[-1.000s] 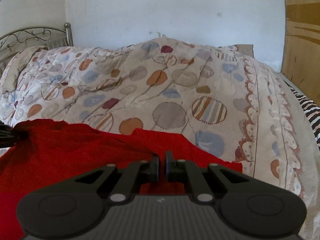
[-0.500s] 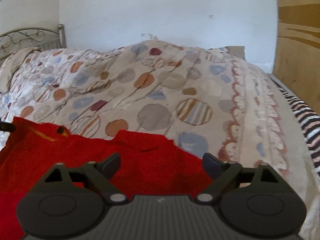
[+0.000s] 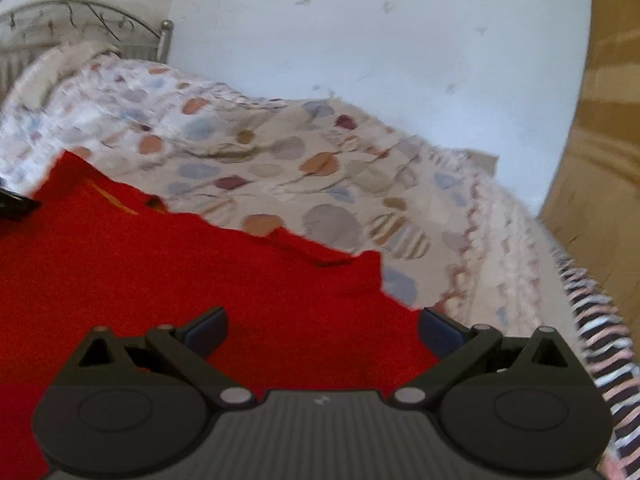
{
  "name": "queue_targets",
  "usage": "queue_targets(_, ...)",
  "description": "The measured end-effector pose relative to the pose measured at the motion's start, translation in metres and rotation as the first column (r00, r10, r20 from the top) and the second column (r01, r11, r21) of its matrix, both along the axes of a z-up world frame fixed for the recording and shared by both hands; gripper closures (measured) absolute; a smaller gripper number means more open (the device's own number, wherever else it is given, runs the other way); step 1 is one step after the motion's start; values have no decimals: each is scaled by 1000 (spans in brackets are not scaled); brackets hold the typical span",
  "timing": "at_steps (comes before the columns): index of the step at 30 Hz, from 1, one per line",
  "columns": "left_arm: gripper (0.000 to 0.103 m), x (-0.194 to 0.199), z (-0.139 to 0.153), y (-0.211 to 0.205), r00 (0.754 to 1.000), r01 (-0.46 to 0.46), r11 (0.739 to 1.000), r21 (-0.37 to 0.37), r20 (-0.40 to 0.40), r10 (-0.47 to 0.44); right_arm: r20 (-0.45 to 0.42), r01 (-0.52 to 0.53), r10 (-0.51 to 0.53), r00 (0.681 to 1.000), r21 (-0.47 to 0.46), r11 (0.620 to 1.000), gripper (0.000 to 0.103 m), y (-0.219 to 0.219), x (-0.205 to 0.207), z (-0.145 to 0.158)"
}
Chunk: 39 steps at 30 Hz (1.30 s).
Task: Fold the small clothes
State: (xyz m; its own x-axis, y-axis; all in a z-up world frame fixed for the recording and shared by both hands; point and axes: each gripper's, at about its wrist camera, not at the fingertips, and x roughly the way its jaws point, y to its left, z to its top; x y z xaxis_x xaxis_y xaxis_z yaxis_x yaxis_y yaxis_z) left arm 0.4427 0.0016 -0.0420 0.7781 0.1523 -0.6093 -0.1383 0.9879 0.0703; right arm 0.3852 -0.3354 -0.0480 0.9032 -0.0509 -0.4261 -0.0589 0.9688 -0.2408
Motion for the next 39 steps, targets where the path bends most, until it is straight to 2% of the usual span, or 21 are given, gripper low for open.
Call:
queue_targets(2,0,1,-6,17,999,-31,992,-124,10,33,-29,120,-120,992,2,993,0,-9,16,-11)
queue_targets(4,1,3,-14,30,998,-60,976,-208,16,65,-71,187,-182,981,80,979,0,-25,26,-21)
queue_targets(7,0,5,-28,43,996,-76,951,-301,21,87,-113,191,-170,979,212,958,0,-44,30,-30)
queue_targets(12,0,4,-41,55,996,-30,926,-377,63,58,-145,178,-140,980,296,939,0,-59,32,-33)
queue_targets(17,1,0,-36,59,998,5,928,-373,67,22,-148,173,-130,980,330,928,0,-67,33,-36)
queue_targets(21,1,-10,-15,51,998,13,963,-270,66,5,-154,162,-110,982,385,909,0,-75,33,-30)
queue_targets(25,1,-33,8,48,994,18,982,-187,108,2,-99,250,-230,968,406,879,0,-88,9,-2)
queue_targets(27,1,-45,17,52,993,1,983,-181,116,21,-76,309,-306,949,420,854,0,-95,-9,11)
queue_targets(29,1,-56,24,57,994,-37,983,-178,98,56,-63,310,-318,946,458,833,0,-97,-28,22)
queue_targets(31,1,-67,26,61,993,-88,982,-165,62,100,-44,280,-293,955,464,841,0,-93,-43,30)
queue_targets(33,1,-79,25,65,991,-125,978,-164,33,132,-14,250,-269,963,425,870,0,-79,-60,37)
queue_targets(39,1,-121,15,81,983,-181,952,-246,-67,169,53,121,-144,988,315,941,0,-21,-93,48)
